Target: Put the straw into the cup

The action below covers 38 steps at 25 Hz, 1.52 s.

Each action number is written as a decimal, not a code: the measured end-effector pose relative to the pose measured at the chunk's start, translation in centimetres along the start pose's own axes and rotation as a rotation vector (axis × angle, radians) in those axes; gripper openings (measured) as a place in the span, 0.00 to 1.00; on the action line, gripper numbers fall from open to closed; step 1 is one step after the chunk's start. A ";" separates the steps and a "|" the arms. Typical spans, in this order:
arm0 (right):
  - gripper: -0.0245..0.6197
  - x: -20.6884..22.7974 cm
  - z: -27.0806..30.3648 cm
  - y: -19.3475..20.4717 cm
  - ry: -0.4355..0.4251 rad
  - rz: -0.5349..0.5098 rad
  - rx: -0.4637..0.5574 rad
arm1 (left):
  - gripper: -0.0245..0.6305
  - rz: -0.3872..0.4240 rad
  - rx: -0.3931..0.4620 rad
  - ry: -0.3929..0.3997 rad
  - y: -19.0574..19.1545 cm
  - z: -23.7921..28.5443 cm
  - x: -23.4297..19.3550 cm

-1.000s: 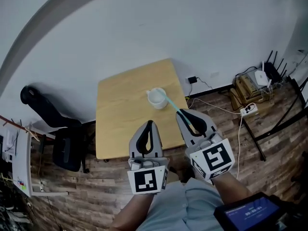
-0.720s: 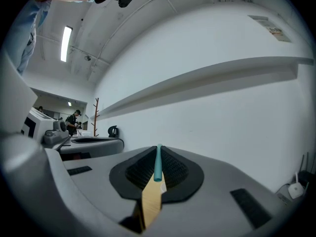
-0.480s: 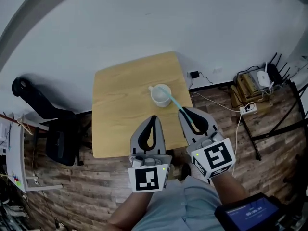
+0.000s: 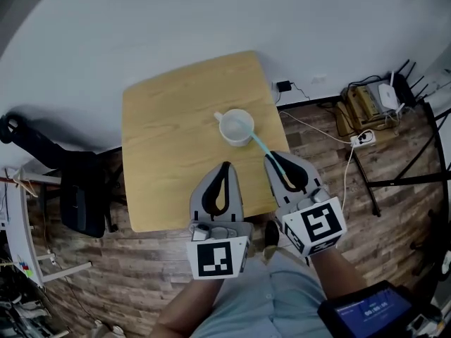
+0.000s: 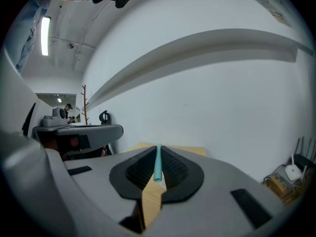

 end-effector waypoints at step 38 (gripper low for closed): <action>0.14 1.0 5.1 4.3 0.060 0.052 -0.081 | 0.03 -0.048 -0.100 0.051 4.6 2.8 -3.3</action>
Point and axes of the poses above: the fingertips, and each gripper's own axes: z forward along the fingers, x to its right, y out of its underside, the point moved 9 cm from there along -z, backward along the fingers, and after that the axes turned 12 degrees about z, right-handed, at the moved point
